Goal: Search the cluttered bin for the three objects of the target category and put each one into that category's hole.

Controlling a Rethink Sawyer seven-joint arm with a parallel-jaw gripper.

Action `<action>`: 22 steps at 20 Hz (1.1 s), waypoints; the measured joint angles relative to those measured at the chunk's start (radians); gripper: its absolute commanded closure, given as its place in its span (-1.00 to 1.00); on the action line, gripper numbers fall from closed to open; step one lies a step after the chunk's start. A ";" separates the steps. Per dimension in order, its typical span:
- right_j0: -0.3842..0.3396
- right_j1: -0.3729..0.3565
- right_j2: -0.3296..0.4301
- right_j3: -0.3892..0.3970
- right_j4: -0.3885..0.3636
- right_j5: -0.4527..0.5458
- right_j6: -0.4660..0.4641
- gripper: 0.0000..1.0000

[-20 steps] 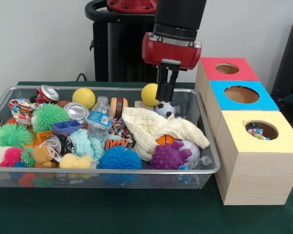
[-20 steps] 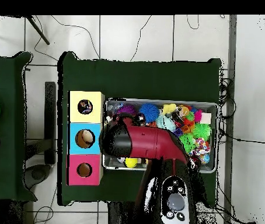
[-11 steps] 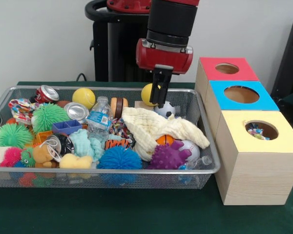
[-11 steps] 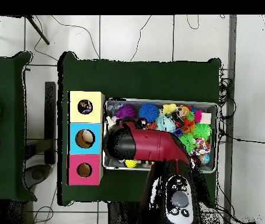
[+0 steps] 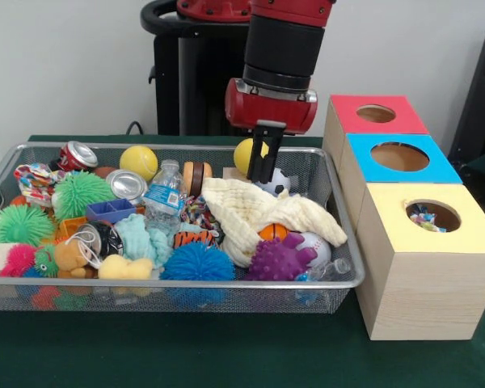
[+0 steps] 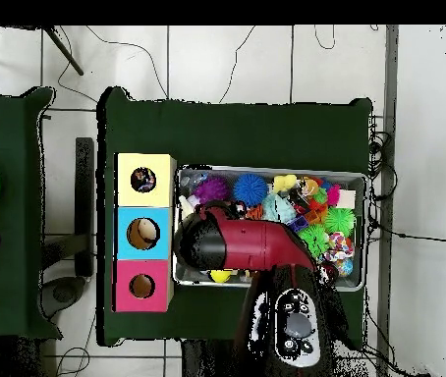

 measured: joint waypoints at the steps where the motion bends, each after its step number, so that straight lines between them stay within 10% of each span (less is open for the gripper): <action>1: 0.000 0.003 0.000 0.000 -0.007 -0.006 0.000 1.00; 22: -0.035 0.041 0.000 0.000 -0.033 -0.060 0.000 1.00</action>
